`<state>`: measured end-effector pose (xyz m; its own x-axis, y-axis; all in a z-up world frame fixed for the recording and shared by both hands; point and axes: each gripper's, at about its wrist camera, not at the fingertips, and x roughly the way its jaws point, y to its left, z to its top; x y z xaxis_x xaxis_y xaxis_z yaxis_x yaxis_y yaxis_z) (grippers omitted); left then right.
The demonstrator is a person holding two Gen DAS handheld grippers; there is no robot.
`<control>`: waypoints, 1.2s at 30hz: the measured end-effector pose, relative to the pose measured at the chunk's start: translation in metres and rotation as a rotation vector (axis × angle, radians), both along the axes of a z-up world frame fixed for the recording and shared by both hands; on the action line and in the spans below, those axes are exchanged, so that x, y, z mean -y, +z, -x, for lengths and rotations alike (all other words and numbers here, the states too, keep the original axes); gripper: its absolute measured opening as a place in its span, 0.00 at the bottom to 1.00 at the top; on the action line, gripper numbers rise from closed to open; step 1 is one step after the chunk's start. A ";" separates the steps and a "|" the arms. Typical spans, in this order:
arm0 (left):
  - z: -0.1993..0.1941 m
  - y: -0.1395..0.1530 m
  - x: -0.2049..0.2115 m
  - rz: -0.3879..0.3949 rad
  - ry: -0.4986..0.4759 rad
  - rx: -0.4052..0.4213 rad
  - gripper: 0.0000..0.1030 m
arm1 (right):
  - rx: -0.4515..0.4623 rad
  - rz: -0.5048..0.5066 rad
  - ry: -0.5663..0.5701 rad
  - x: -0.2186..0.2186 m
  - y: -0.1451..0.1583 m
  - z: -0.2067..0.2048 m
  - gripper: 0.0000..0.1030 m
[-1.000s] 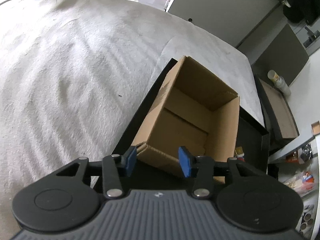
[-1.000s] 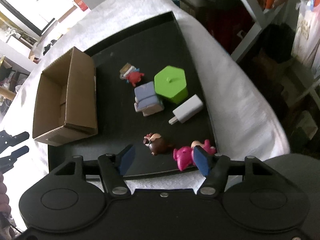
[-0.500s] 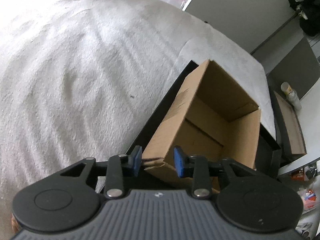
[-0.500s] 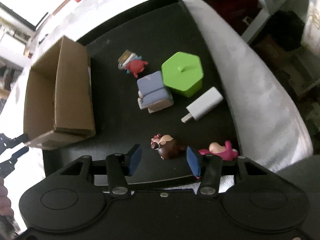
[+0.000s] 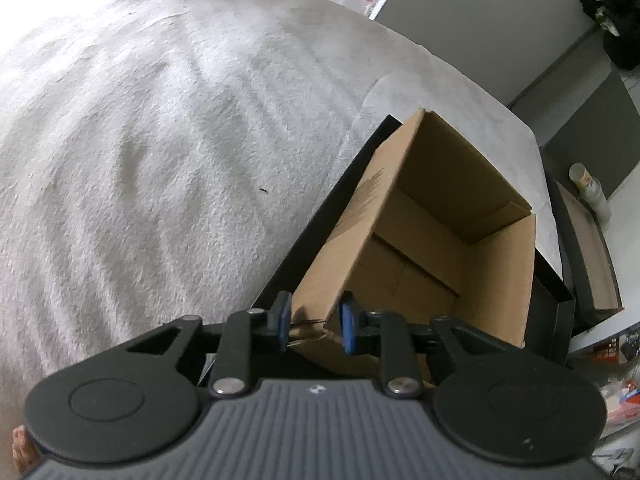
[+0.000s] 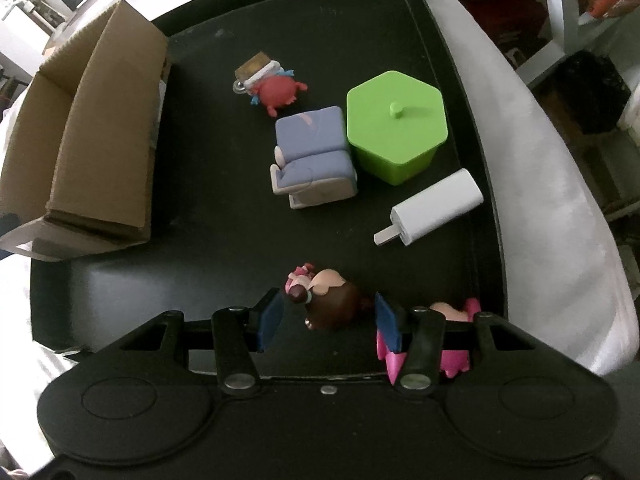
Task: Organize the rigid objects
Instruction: 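Grasp the brown monkey figure with the right gripper and lift it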
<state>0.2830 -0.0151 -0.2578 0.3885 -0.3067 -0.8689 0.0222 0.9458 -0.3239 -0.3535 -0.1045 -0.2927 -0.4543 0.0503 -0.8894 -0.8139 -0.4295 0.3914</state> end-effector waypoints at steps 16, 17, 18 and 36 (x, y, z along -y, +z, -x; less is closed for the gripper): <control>0.014 0.008 -0.008 -0.003 -0.017 0.015 0.18 | -0.107 -0.036 -0.069 0.003 0.016 -0.011 0.30; 0.016 0.008 -0.009 -0.004 -0.017 0.014 0.18 | -0.114 -0.040 -0.071 0.004 0.018 -0.014 0.30; 0.016 0.008 -0.009 -0.003 -0.019 0.012 0.18 | -0.119 -0.044 -0.083 0.007 0.020 -0.011 0.30; 0.031 0.011 -0.011 -0.003 -0.094 0.032 0.16 | -0.196 -0.143 -0.160 0.002 0.073 -0.011 0.30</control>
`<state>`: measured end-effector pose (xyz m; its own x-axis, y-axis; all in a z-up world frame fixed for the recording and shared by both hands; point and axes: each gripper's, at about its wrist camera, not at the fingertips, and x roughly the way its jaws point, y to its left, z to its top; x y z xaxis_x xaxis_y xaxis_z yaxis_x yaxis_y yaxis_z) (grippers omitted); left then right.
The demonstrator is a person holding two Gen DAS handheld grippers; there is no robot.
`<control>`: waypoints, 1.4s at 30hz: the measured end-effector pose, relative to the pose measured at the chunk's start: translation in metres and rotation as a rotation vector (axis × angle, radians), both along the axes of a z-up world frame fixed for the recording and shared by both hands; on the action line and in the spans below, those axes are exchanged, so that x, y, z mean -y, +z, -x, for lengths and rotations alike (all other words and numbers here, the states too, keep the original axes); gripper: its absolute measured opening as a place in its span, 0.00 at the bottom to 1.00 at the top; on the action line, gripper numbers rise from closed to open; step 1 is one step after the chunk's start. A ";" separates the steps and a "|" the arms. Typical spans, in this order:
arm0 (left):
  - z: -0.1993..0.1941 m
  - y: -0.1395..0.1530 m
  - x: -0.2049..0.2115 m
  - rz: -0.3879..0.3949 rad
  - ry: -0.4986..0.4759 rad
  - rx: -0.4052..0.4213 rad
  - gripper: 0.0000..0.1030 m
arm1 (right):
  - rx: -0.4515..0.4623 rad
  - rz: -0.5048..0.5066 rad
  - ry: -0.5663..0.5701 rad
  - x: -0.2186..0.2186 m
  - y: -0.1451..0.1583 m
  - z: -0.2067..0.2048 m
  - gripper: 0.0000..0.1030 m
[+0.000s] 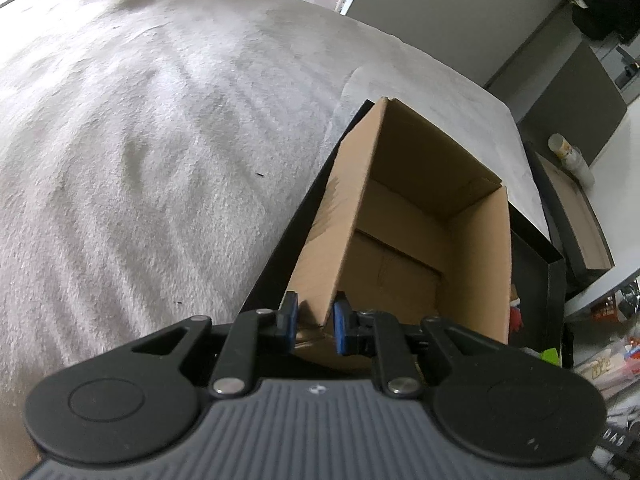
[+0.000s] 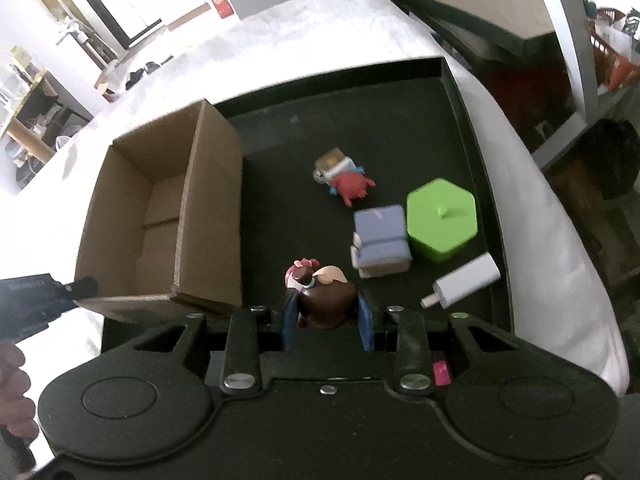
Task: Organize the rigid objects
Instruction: 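Grasp the brown monkey figure with the right gripper and lift it, then carry the monkey over the cardboard box and release it inside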
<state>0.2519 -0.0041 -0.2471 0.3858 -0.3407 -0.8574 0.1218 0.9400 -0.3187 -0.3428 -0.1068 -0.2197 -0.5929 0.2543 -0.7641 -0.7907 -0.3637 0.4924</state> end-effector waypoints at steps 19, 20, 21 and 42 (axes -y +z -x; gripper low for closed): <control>-0.009 -0.001 -0.003 -0.065 -0.019 0.058 0.16 | -0.089 -0.127 -0.045 -0.019 0.062 0.039 0.30; -0.011 -0.003 -0.003 -0.060 -0.019 0.052 0.16 | -0.097 -0.125 -0.042 -0.021 0.062 0.043 0.30; -0.014 -0.004 -0.003 -0.053 -0.021 0.044 0.16 | -0.102 -0.124 -0.038 -0.021 0.062 0.046 0.30; -0.014 -0.015 0.006 -0.016 -0.088 0.039 0.16 | -0.170 -0.092 -0.079 -0.041 0.064 0.113 0.30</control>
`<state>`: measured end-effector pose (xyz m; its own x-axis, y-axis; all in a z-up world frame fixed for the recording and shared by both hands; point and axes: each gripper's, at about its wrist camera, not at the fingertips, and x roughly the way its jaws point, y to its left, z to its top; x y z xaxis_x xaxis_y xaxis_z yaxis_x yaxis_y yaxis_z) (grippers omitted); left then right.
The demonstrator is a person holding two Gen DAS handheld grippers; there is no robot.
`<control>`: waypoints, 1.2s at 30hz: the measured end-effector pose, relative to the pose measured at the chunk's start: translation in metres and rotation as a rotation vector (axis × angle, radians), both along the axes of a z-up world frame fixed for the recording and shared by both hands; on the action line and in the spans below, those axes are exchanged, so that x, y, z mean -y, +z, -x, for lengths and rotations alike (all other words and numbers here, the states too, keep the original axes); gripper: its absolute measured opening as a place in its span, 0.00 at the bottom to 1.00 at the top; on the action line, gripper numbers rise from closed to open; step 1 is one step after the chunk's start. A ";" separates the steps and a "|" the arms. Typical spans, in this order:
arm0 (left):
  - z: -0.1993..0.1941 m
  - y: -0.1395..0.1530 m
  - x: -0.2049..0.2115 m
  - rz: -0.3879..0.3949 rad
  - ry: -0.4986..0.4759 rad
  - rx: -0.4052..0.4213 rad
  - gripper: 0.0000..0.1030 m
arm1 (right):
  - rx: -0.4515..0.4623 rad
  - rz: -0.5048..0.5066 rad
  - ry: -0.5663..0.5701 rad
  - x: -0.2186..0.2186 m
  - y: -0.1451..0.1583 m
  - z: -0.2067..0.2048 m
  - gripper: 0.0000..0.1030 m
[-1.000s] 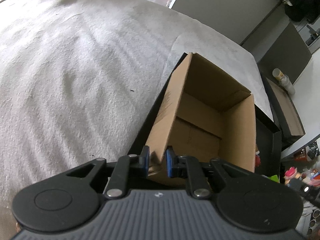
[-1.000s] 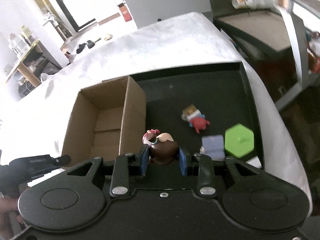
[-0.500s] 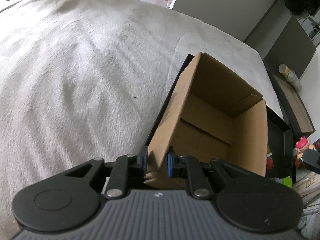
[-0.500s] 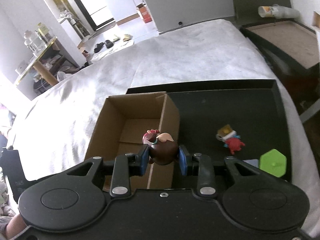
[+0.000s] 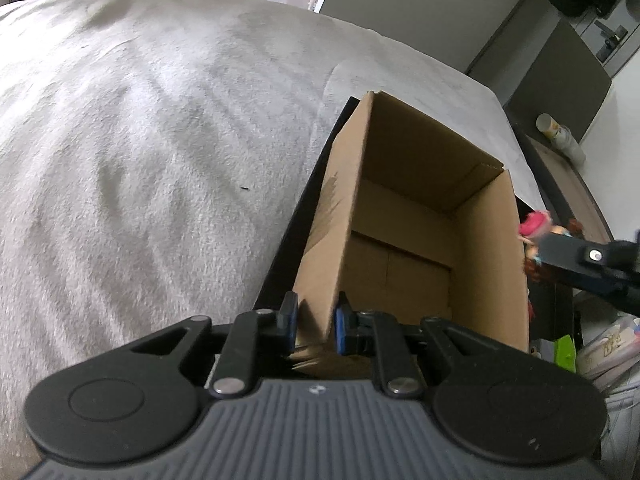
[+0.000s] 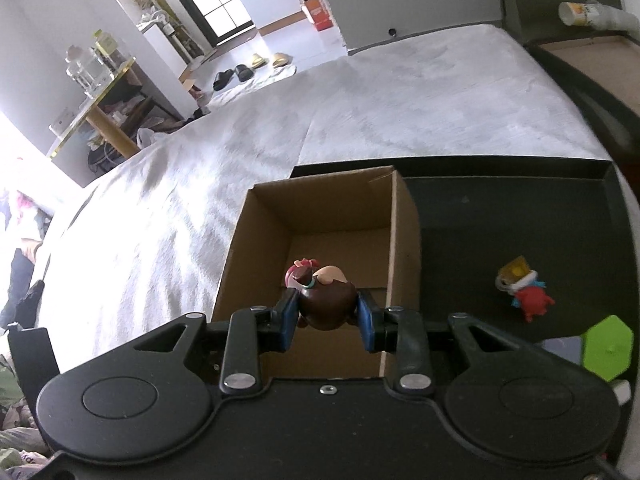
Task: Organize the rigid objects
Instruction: 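Carry the monkey over the cardboard box and release it inside, then move the right gripper back to the pink pig figure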
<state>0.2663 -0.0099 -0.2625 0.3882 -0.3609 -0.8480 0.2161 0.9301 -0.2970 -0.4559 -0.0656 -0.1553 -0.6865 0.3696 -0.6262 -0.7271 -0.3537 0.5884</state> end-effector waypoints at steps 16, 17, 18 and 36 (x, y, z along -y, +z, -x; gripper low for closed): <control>-0.007 -0.002 0.001 0.019 -0.043 -0.011 0.16 | 0.050 0.011 -0.128 -0.024 -0.011 0.041 0.30; -0.007 -0.002 0.000 0.021 -0.041 -0.013 0.16 | 0.050 0.009 -0.130 -0.025 -0.009 0.043 0.30; -0.008 -0.003 0.000 0.023 -0.039 -0.013 0.16 | 0.050 0.004 -0.132 -0.026 -0.007 0.045 0.30; -0.013 0.000 0.000 0.012 -0.015 -0.022 0.16 | 0.028 -0.028 -0.697 0.017 0.007 0.021 0.49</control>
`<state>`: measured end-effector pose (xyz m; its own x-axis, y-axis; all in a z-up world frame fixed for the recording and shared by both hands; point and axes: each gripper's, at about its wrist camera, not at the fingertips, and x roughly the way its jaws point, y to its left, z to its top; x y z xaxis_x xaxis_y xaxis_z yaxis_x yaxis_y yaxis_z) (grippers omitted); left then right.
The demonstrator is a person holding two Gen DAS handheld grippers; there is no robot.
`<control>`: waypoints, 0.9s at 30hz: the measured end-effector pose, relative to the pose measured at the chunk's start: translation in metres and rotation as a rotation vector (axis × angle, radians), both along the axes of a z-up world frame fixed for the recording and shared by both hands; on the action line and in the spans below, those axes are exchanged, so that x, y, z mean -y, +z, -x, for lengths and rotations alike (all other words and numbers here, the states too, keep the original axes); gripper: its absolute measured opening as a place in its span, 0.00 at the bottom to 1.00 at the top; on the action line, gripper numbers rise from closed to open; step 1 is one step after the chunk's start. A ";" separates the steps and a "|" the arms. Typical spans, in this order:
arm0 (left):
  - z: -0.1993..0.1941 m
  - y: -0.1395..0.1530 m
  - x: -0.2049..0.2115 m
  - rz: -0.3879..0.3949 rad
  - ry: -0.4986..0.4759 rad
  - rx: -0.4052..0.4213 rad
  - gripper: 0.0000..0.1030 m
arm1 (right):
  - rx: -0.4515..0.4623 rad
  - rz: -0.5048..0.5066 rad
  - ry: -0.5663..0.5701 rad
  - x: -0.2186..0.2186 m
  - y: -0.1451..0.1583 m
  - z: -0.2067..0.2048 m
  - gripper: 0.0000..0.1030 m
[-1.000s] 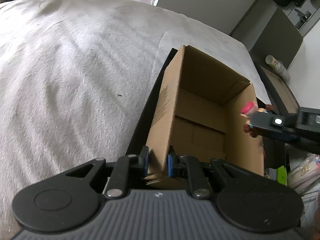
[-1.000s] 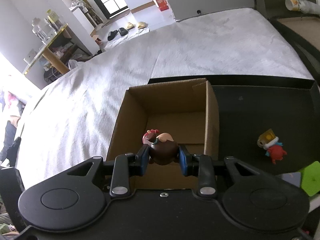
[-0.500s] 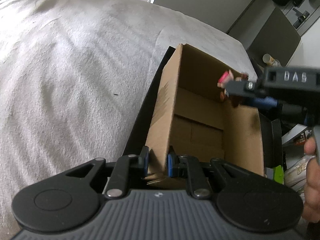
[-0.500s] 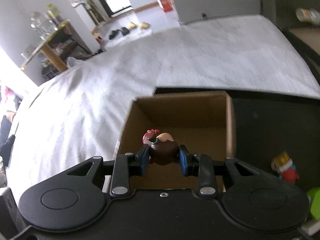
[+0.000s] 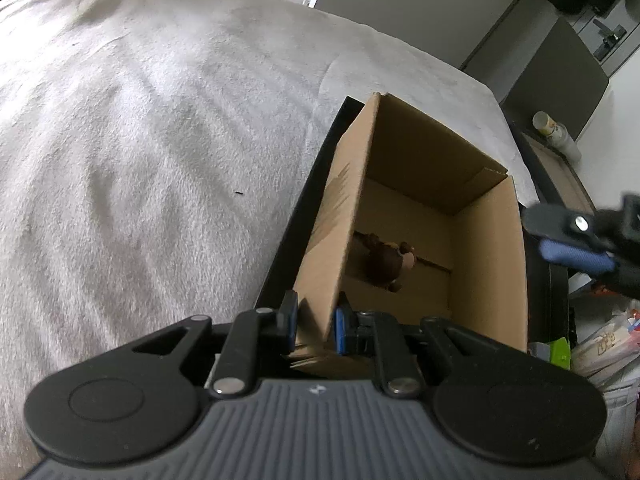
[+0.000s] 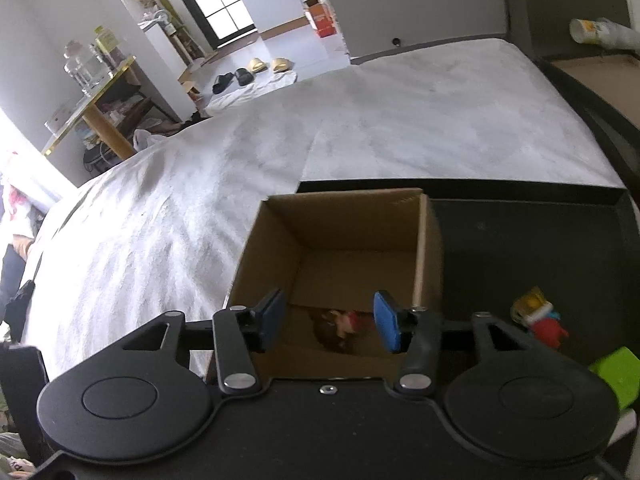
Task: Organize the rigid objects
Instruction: 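Move the right gripper back to the pink pig figure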
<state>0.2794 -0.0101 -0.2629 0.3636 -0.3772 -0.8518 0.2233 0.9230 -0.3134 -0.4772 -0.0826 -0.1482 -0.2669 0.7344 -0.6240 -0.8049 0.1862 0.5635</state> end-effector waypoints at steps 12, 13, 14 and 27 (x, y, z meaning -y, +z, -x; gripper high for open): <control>0.001 0.000 -0.002 0.007 0.013 -0.012 0.16 | -0.021 0.030 -0.232 0.039 -0.006 -0.025 0.54; 0.001 0.000 -0.003 0.009 0.015 -0.014 0.16 | -0.024 0.033 -0.264 0.043 -0.008 -0.027 0.54; 0.001 0.000 -0.003 0.009 0.016 -0.013 0.16 | -0.026 0.039 -0.273 0.047 -0.009 -0.028 0.56; 0.011 0.005 0.003 -0.018 -0.033 0.026 0.16 | -0.039 0.090 -0.422 0.094 -0.028 -0.045 0.61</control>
